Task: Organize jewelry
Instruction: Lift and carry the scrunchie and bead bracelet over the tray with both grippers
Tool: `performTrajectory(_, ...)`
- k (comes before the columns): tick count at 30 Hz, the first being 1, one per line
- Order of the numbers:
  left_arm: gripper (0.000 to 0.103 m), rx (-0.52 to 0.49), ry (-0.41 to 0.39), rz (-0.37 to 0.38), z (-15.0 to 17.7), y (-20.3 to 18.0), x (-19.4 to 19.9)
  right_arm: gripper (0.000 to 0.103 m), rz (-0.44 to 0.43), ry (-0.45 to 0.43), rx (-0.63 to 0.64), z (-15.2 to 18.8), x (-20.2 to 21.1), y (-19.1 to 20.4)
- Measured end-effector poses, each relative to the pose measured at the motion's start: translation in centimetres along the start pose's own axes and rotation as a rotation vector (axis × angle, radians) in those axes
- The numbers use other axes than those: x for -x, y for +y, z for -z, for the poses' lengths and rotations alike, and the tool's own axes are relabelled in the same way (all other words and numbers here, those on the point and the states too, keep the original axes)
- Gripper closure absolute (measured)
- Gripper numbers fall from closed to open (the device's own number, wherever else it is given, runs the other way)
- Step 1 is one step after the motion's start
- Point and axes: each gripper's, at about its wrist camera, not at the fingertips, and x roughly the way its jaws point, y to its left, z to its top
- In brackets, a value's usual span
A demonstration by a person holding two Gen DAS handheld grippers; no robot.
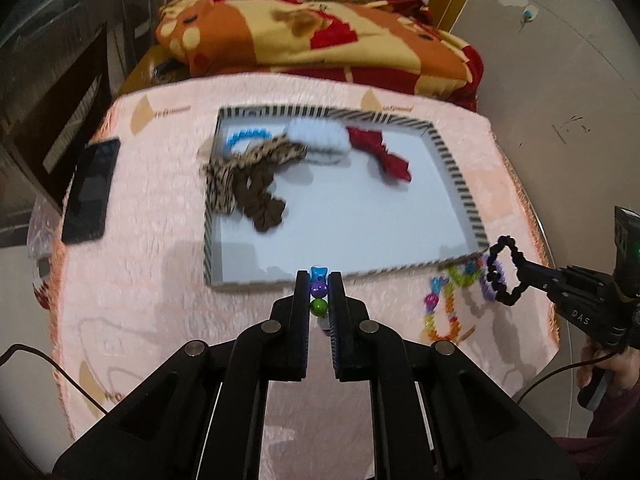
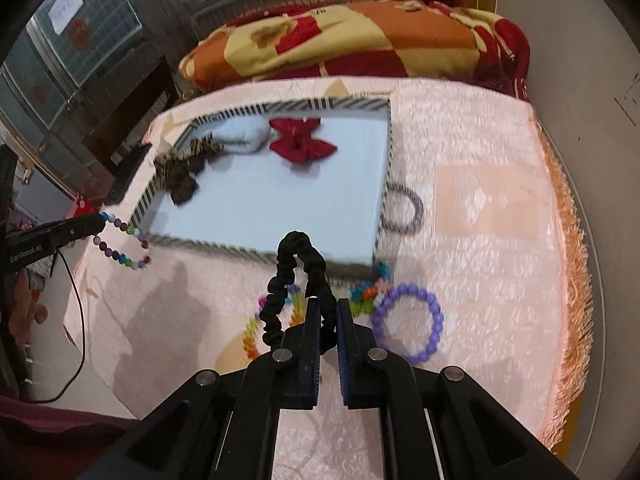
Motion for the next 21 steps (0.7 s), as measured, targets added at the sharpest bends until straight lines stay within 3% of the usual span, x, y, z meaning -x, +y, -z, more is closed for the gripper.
performTrajectory(9, 0.096, -0.062, -0.029, -0.016, -3.1, -2.3, -1.4, 0.096, -0.005, -0.018, 0.021, -3.4, -1.6, 0.8)
performTrajectory(21, 0.096, -0.077, 0.019, -0.016, -6.7, -3.9, -7.3, 0.096, 0.033, 0.01, 0.036, -7.4, -5.5, 0.4)
